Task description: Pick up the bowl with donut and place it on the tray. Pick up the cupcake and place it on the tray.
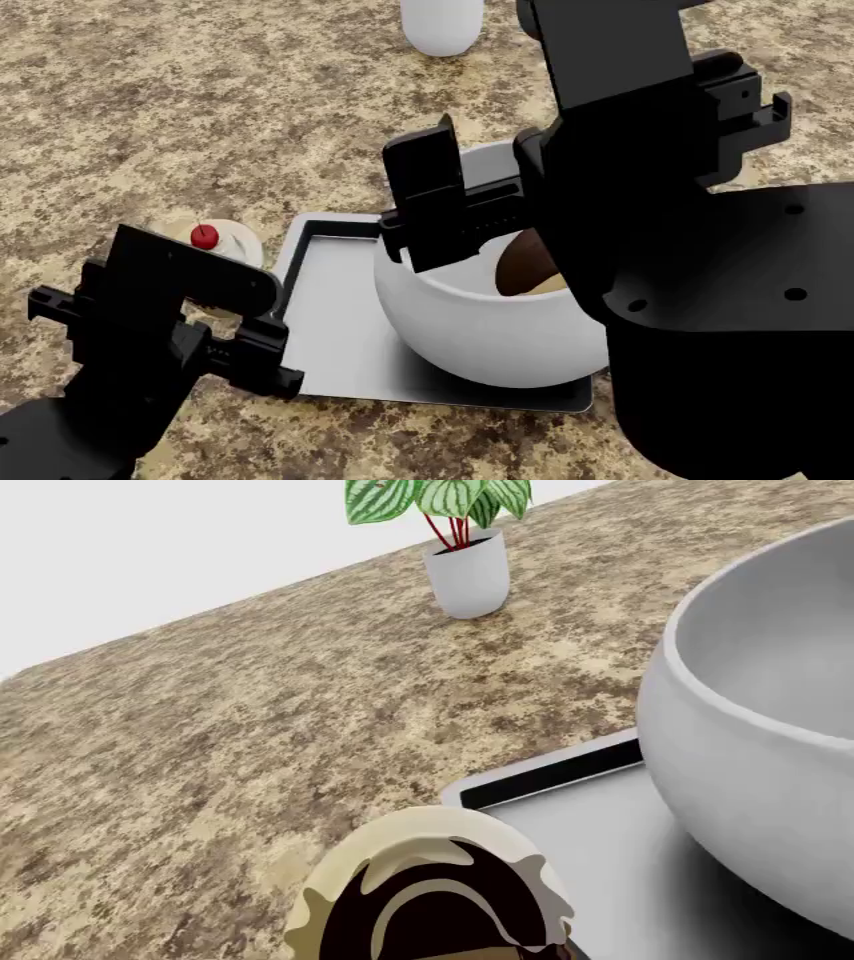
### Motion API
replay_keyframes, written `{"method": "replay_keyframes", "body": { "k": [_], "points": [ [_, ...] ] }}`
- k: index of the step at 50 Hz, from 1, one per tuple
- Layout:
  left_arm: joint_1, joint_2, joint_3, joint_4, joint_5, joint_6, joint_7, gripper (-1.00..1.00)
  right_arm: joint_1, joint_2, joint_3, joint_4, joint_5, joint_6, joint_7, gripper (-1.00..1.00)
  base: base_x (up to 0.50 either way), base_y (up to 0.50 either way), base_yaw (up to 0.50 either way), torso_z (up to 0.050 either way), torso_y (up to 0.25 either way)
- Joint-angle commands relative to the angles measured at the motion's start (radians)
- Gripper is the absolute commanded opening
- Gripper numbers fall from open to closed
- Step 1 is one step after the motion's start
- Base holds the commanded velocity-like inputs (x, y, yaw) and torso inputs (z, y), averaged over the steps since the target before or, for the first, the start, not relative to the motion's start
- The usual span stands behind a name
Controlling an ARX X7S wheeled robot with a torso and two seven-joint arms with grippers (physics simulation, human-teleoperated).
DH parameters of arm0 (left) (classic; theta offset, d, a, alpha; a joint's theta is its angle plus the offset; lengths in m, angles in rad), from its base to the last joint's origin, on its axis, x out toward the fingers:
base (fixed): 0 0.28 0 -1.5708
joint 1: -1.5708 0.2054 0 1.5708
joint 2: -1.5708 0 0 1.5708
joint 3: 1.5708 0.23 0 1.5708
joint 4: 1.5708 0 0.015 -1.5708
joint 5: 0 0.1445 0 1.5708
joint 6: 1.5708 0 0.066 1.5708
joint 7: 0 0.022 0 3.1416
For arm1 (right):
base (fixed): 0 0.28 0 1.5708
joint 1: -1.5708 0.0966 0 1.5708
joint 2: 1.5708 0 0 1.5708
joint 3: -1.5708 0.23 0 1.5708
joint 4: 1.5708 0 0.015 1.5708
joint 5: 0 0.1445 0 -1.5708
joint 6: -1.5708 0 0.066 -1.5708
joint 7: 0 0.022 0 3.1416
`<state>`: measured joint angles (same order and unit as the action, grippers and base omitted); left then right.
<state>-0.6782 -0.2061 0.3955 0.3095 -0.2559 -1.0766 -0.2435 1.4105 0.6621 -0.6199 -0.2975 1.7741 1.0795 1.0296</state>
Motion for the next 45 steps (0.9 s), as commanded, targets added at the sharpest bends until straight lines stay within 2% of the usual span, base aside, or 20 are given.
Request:
{"method": "replay_keyframes", "body": {
  "k": [1,5,6,13,15,25,45],
  "points": [
    [-0.031,0.011,0.038,-0.076,-0.058,0.040,0.080,-1.00,0.003,0.013,0.036,0.030,-0.012,-0.043,0.014,1.00,0.00,0.00,0.00,0.000,0.000],
    [-0.031,0.010,0.039,-0.077,-0.060,0.040,0.079,-1.00,0.004,0.013,0.035,0.030,-0.011,-0.044,0.014,1.00,0.00,0.00,0.00,0.000,0.000],
    [-0.072,0.002,0.059,-0.086,-0.086,0.000,0.128,-1.00,0.006,0.007,0.032,0.038,-0.021,-0.047,0.015,1.00,0.00,0.00,0.00,0.000,0.000],
    [-0.116,-0.001,0.066,-0.145,-0.124,-0.018,0.192,-1.00,0.013,0.006,0.035,0.039,-0.020,-0.053,0.023,1.00,0.00,0.00,0.00,0.000,0.001],
    [-0.114,-0.014,0.103,-0.144,-0.128,0.001,0.229,-1.00,0.012,0.006,0.036,0.037,-0.018,-0.054,0.021,1.00,0.00,0.00,0.00,0.000,0.000],
    [-0.152,0.012,0.103,-0.281,-0.140,0.053,0.279,-1.00,-0.008,0.007,0.027,0.036,-0.043,-0.060,-0.001,1.00,0.00,0.00,0.00,0.000,0.000],
    [-0.197,0.053,0.094,-0.474,-0.132,0.137,0.289,-1.00,-0.006,0.000,0.011,0.047,-0.075,-0.061,-0.012,1.00,0.00,0.00,0.00,0.000,0.000]
  ]
}}
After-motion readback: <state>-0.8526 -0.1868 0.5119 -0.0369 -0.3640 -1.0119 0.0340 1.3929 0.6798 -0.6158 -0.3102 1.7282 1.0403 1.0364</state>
